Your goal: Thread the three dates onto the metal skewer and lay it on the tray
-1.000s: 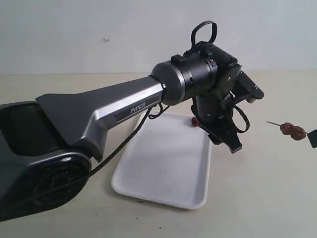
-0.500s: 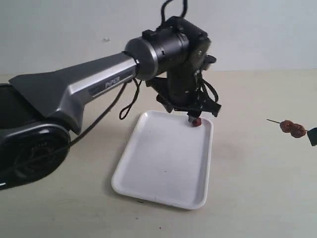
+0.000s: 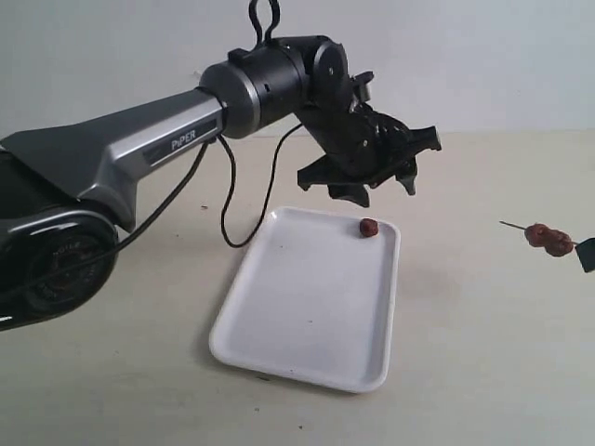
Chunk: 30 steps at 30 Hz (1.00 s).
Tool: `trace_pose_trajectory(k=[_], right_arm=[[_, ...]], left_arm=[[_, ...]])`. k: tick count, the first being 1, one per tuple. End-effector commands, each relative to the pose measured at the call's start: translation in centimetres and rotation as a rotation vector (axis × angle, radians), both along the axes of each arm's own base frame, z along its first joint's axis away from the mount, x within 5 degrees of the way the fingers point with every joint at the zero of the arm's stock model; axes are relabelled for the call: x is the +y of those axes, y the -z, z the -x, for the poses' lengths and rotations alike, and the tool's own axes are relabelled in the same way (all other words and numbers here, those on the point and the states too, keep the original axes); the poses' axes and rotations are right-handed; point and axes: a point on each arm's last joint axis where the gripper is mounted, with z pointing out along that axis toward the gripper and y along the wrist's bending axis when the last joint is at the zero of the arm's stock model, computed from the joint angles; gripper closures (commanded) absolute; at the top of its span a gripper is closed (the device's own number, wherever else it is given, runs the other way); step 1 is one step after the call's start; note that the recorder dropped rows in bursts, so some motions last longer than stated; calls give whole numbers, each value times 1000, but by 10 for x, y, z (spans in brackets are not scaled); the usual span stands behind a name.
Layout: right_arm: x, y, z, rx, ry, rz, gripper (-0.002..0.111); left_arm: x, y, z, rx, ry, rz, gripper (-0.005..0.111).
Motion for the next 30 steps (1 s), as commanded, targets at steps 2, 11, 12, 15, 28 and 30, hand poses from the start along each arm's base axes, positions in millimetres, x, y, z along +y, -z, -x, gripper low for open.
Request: trace_pose_trajectory(k=[2,11,12,15,28,30], right_arm=[[-1,-1,1,-6,7,2,108],[-1,0,1,-4,7,2,108],[-1,0,1,-4,7,2,108],[-1,0,1,-4,7,2,108],[-1,-1,1,-7,7,3,108],[-1,-1,1,-5,7,2,108]], left_arm=[[-5,19,-2,40,-38,29,46],[2,21,-10,5,-65,-5,46],[4,21,-11,4,-68,-6,46],[6,21,-14,0,-75,-6,46],[-19,22,-6,-4,-97,167,46],[-23,30,-4,18,-99,172,46]])
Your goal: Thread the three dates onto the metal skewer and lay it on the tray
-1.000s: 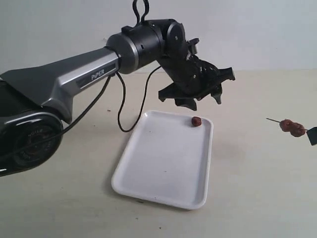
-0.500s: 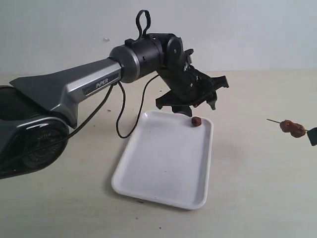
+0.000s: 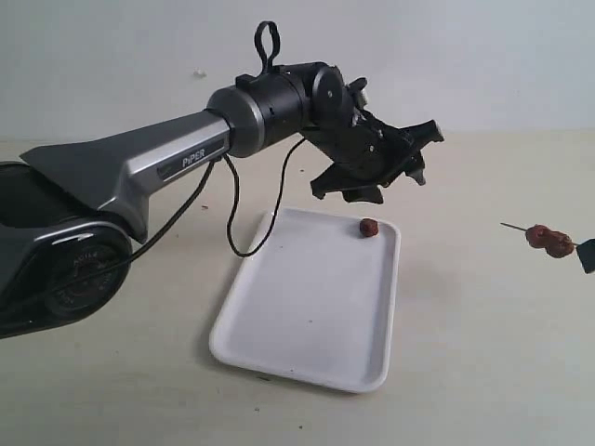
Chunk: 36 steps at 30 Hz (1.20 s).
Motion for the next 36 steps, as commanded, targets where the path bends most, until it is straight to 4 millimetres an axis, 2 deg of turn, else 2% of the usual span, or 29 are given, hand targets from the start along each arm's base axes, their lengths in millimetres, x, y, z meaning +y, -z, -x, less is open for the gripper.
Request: trace_pose_trajectory(k=[1,7,13,17,21,23,24,26,29,30,32,36], right_arm=[[-1,-1,1,-9,7,3,108],[-1,-1,1,-12,7,3,108],[-1,-1,1,-15,7,4,108],[-1,-1,1,-13,7,3,108],[-1,-1,1,-8,7,3,108],[-1,-1,1,-8,7,3,108],[-1,-1,1,-9,7,3,108],[-1,-1,0,-21,7,4,108],[-2,-2,-1,-31,7,6,108],[-2,-2,-1,-32,7,6,108],[-2,-2,-1,-32,7,6,108],[-1,-2,-1,-32,8,3,108]], left_arm=[[-14,18,8,38,5,34,46],[-14,25,7,21,10,5,46],[3,28,0,43,17,-77,46],[10,22,-4,51,11,-88,46],[41,8,-10,79,41,-250,46],[67,2,-13,134,60,-383,48],[78,-5,-17,154,49,-396,51],[86,-20,-21,128,80,-365,58],[88,-36,-21,22,190,-382,59],[88,-39,-21,4,215,-387,55],[87,-39,-18,31,213,-377,46],[74,-33,-11,48,241,-364,46]])
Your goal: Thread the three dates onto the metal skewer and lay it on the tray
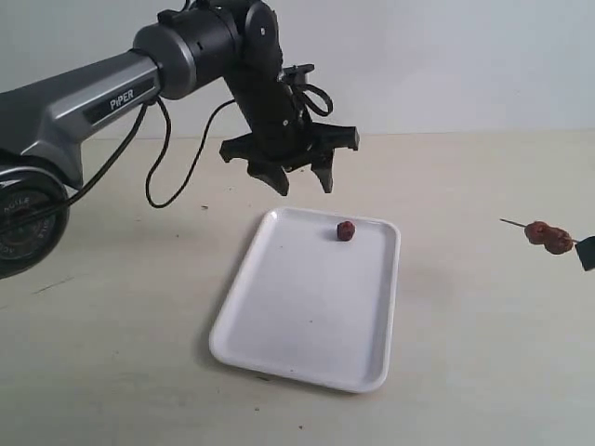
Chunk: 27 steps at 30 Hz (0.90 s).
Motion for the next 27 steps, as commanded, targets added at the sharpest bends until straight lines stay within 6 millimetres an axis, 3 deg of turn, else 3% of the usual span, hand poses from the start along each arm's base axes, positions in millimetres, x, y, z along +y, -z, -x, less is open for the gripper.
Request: trace_pose_trajectory(k=[1,4,11,18,27], right_arm=[[-1,-1,0,-22,8,2,108],[-1,-1,0,-22,9,0,108],[-1,0,1,-10,10,-4,108],[1,16,8,3,10,-8,108],[1,12,10,-19,10,-6,108]], left_arm=[[-14,0,10,8,39,4,46],[-25,6,17,3,62,2,46],[-51,43,33,39,118,-43,46],[-56,44,32,1,93,-34,46],[-47,45,24,10,35,-39,46]])
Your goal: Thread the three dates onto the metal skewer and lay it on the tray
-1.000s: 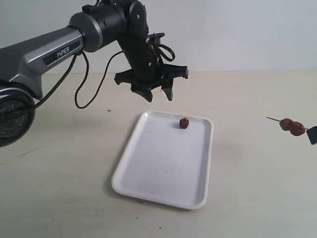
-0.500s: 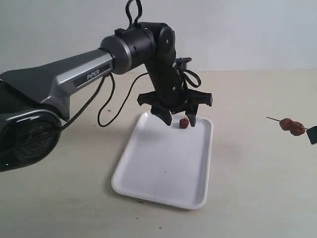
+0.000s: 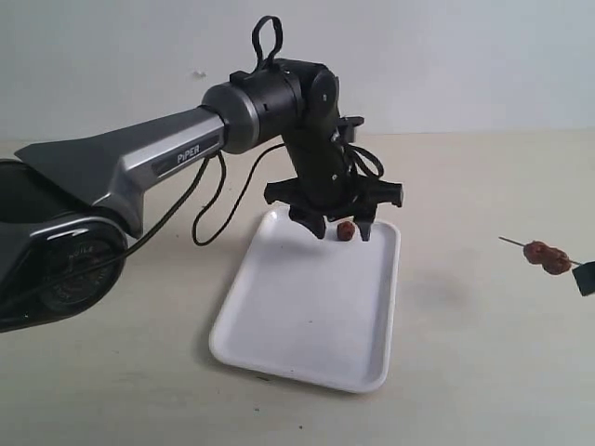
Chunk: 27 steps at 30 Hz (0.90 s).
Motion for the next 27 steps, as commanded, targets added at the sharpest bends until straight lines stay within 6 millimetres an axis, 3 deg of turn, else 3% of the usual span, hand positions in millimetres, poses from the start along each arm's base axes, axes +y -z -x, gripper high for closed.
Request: trace_pose_trajectory(k=[1,10,16,27], right_arm=[[-1,-4,1,-32,6,2,108],[0,-3,2,-14,5,1,108],[0,-3,2,-22,7,-1,108],[-1,-3,1,-24,5,2,108]], left_arm=[[5,-5,-5,-5,-38,7,46],[11,-7,-16,-15,-109,69,46],[9,-24,-24,-62,-113,156,46],[35,-26,-30,-13,-75,29,46]])
